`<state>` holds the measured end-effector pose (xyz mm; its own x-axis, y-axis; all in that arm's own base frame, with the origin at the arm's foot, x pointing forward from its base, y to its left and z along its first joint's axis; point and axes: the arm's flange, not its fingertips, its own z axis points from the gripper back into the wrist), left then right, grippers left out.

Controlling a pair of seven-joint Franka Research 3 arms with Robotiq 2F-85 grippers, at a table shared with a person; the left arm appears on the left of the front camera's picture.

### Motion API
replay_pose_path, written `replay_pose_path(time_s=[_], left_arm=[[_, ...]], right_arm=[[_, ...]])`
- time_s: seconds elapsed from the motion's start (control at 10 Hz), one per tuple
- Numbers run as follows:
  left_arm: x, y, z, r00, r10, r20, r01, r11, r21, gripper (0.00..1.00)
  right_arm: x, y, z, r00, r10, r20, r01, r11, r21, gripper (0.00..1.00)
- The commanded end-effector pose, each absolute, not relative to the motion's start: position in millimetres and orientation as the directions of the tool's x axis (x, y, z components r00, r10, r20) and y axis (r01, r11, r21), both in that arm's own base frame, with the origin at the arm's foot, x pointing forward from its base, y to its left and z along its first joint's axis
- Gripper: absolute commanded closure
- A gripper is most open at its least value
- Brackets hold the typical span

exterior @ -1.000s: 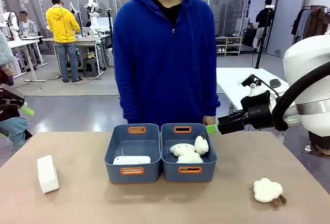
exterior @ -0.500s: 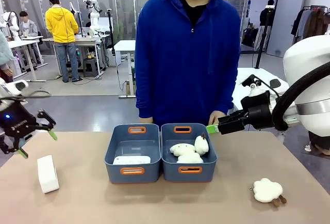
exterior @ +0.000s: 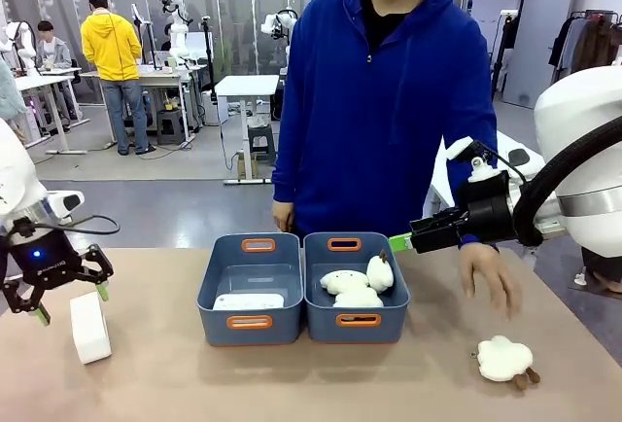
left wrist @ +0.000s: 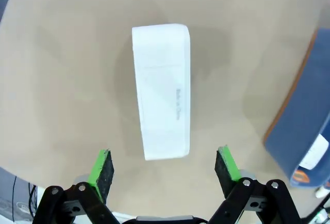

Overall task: Sort the digital clocks into the basket.
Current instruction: Pick up the Digital clock from the table and place it into the empty Plastic storage basket.

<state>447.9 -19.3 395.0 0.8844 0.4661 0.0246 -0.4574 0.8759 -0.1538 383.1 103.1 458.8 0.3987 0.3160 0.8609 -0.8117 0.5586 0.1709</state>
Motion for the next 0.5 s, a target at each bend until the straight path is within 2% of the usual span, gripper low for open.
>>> replay_pose_path(time_s=[0.0,0.4], left_arm=[[457,-22,374,0.883,0.463,0.075,-0.45,0.881,-0.144,0.0],[463,-25,335,0.885,0.452,0.11,-0.452,0.892,-0.025,0.0]], right_arm=[[384,100,456,0.386,0.327,0.863,-0.821,0.549,0.159,0.0],[384,100,456,0.386,0.327,0.863,-0.821,0.549,0.159,0.0]])
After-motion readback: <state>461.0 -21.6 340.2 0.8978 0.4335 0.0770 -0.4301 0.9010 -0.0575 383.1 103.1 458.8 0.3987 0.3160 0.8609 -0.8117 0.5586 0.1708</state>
